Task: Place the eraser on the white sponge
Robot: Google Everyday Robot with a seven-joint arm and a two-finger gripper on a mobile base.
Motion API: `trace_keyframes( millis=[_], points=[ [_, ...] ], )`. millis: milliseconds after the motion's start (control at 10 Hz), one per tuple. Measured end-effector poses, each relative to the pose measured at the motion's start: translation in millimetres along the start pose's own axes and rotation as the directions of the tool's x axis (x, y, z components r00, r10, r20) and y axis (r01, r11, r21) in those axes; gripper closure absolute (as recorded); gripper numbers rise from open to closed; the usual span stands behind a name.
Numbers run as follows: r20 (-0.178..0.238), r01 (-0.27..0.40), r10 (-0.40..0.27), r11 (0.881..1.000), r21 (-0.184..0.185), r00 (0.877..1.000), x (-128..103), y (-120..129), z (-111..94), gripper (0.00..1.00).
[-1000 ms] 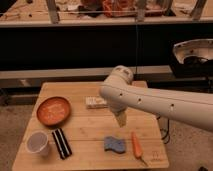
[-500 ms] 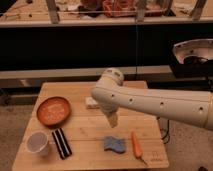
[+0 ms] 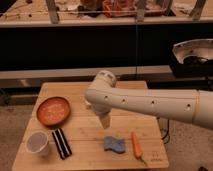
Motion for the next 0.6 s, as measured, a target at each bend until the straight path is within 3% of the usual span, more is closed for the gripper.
trace_keyframes(
  millis=[600],
  points=[
    [0.057, 0.142, -0.142, 0.990, 0.013, 0.988, -47, -11, 12, 0.20]
  ],
)
